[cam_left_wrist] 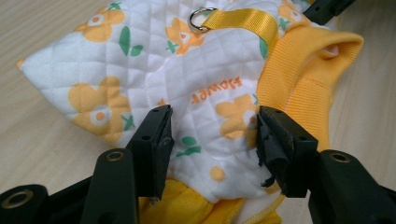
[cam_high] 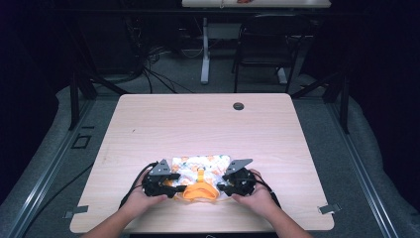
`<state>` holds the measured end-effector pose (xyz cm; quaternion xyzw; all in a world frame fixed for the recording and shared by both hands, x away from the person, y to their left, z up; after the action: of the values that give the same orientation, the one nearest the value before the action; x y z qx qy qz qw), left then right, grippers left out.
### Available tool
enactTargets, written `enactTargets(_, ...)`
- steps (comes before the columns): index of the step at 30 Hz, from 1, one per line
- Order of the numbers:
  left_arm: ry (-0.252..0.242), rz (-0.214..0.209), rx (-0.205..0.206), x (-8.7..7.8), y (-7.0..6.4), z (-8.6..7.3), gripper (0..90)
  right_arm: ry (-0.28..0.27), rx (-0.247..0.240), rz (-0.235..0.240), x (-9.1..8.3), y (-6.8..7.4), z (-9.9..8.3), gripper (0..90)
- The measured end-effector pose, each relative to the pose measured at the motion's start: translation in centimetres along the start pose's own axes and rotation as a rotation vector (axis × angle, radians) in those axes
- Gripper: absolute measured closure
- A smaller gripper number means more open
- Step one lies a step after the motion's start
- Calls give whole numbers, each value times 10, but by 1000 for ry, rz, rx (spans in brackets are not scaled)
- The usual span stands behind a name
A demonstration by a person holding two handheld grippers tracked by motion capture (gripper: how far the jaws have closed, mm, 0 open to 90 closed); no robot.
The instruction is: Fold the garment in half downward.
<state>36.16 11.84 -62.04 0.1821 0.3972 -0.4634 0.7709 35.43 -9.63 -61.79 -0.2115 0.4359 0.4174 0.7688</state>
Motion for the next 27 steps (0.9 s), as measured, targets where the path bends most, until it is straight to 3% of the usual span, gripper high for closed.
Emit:
enactTargets(5,-3,-10,-30,5,10,8,459,12,14,-20,2,-12,6,574)
enactTargets(9,-5,9,-42,9,20,15,460,7,38,-20,5,-22,11,574)
enactTargets(16,-36,6,-80,15,30,22,460,9,69,-38,8,-38,18,574)
enactTargets(23,-55,16,-92,13,31,24,458,-6,93,-34,7,-41,20,553)
enactTargets(27,-84,25,-112,3,31,27,453,-50,95,-41,-4,-38,24,547)
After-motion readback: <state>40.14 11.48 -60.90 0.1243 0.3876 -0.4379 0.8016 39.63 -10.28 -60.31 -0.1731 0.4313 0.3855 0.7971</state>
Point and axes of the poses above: each handheld gripper's, and its own axes: x roughly forward along the jaws, z roughly out of its top, y roughly to its left, the point moved 7 cm from there along x, roughly forward along the jaws, and after that the axes turned 10 degrees about y, right-handed, at the moved point
